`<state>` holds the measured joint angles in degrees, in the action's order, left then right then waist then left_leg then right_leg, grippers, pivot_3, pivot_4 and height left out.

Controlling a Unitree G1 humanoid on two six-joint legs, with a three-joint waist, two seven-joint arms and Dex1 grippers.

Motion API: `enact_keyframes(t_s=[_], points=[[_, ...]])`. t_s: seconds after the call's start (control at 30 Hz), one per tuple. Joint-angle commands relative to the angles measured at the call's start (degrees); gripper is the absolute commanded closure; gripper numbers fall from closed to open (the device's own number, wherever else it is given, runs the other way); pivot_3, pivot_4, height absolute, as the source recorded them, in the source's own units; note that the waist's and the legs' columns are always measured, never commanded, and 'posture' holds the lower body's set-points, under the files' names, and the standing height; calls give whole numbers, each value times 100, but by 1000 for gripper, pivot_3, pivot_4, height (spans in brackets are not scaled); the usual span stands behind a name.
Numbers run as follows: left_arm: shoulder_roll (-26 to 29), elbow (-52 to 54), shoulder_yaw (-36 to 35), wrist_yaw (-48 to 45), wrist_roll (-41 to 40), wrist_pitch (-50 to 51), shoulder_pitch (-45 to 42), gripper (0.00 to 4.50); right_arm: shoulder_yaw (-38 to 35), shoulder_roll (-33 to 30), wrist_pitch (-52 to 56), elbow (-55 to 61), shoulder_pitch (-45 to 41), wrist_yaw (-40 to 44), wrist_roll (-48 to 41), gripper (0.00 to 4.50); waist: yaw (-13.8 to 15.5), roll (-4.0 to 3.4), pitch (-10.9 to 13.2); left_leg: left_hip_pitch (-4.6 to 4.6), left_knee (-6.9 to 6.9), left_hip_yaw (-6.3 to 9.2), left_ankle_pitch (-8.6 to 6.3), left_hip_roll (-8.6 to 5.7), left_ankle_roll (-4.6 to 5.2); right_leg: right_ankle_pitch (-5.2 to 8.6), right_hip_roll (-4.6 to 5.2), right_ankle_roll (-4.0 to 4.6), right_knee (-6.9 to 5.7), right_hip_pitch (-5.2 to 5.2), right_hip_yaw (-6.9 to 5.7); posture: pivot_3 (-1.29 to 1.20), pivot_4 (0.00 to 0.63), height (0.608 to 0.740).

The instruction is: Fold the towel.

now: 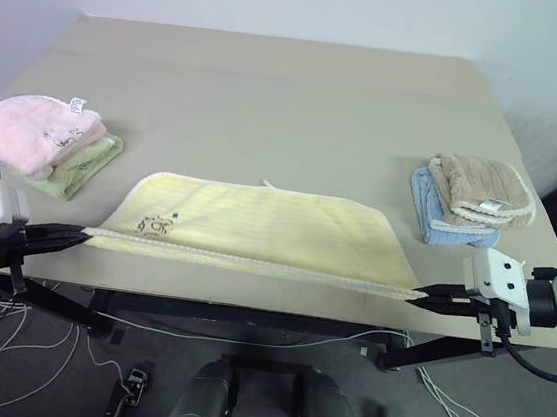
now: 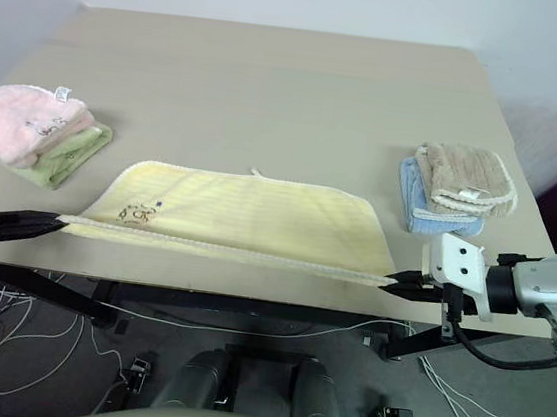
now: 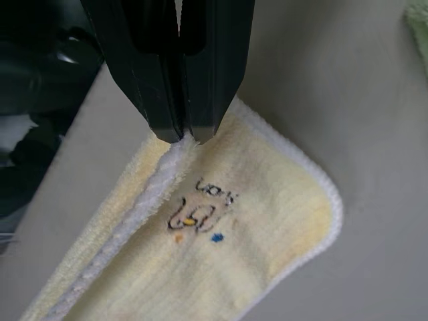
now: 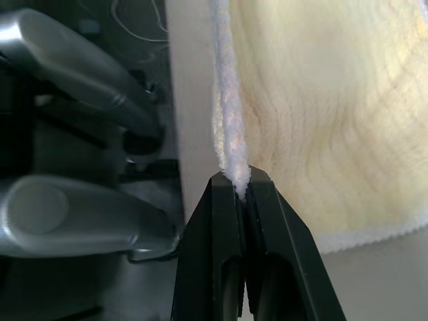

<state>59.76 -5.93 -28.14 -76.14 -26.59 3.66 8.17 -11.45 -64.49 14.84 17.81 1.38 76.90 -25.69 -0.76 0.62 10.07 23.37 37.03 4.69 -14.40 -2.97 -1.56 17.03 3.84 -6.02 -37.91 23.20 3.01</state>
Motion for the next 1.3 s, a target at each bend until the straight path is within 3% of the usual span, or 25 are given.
enact_keyframes(t_s=[0.03, 0.27, 0.77, 0.97, 1.2, 1.23, 1.3], points=[[108, 179, -301, 7, -42, 87, 44, 4500, -108, -40, 27, 104, -139, -53, -6, 4472, 0, 0, 0, 0, 0, 0, 0, 0, 0, 0, 0, 0, 0, 0, 0, 0, 150, 740], [63, -146, 202, 332, 410, -165, -584, 4500, 330, 171, -116, -432, -820, -253, 293, 4472, 12, -1, 0, 2, 0, 1, 0, 0, -1, 0, 2, 0, 4, 0, -1, 0, 150, 740], [-559, -3400, 2397, 1732, 2569, -1960, -3984, 4500, 1881, 1415, -1522, -3920, -3804, -745, 2065, 4472, -19, 0, 0, 9, 6, -6, 1, -9, -1, -2, -17, -1, -14, 21, -4, 0, 150, 740], [-883, -4537, 2809, 2267, 3037, -2485, -4831, 4500, 2052, 1739, -2086, -4960, -4339, -840, 2433, 4472, -16, 0, 0, 11, 8, -6, 2, -14, 0, -2, -19, -2, -18, 22, -4, 0, 150, 740], [-1080, -5329, 3074, 2469, 3341, -2803, -5193, 4500, 2098, 1967, -2424, -5602, -4563, -896, 2620, 4472, -36, 0, 0, 11, 9, -5, 3, -15, 0, -2, -21, -3, -23, 25, -4, 0, 150, 740], [-1094, -5406, 3090, 2495, 3359, -2817, -5232, 4269, 2083, 1986, -2441, -5644, -4577, -906, 2620, 4492, -39, 0, 0, 11, 9, -5, 3, -15, 0, -2, -22, -3, -23, 25, -4, 0, 150, 740], [-1122, -5555, 3081, 2542, 3347, -2774, -5307, 3769, 2029, 2024, -2479, -5717, -4608, -979, 2619, 4032, -37, 0, 0, 11, 9, -5, 3, -15, 0, -2, -23, -3, -24, 25, -4, 0, 150, 740]])
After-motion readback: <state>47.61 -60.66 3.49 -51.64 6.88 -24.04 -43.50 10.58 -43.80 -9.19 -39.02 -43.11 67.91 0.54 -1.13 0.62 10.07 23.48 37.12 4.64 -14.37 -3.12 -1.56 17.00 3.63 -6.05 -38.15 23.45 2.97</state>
